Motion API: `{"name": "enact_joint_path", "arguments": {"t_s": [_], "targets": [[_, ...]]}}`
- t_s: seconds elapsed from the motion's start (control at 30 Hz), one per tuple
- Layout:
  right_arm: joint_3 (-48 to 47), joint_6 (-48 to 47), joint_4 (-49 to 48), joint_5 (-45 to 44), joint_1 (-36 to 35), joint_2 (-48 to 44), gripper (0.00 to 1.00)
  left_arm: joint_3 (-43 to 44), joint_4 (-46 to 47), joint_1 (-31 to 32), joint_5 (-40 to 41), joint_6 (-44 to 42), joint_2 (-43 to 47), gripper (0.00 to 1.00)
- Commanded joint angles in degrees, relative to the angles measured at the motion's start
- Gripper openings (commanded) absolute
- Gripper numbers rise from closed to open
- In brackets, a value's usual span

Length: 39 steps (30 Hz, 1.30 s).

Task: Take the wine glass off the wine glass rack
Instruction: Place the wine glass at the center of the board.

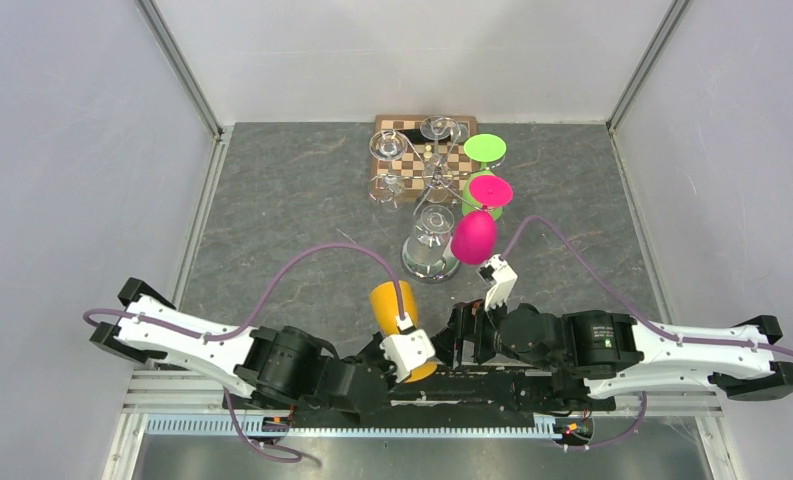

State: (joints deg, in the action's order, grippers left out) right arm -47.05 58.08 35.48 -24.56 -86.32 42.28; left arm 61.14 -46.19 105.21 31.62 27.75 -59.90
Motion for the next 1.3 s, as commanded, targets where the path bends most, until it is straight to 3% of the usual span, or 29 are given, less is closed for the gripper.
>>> {"name": "enact_joint_path", "arguments": {"t_s": [0.0, 0.37, 0.7, 1.1, 1.27], "targets": [[-2.43, 0.50, -0.50, -2.60, -0.30, 0.56, 0.89, 2.31, 5.51, 2.86, 8.10, 0.73, -1.56, 0.02], [-2.52, -0.19, -0.46, -1.73, -0.34, 2.16, 0.89, 5.37, 8.06, 8.69, 13.00, -0.26, -5.92, 0.02], [-0.79, -0.68, -4.60, 2.22, -0.39, 3.20, 0.80, 6.78, 7.70, 12.49, 17.91, 0.02, -7.81, 0.02], [1.37, -1.27, -8.58, 9.16, -0.38, 4.75, 0.61, 9.58, 7.70, 15.69, 24.30, -0.16, -10.81, 0.02], [2.72, -0.93, -9.88, 10.44, -0.34, 4.87, 0.48, 10.90, 7.65, 17.44, 26.82, -0.37, -12.21, 0.02]]}}
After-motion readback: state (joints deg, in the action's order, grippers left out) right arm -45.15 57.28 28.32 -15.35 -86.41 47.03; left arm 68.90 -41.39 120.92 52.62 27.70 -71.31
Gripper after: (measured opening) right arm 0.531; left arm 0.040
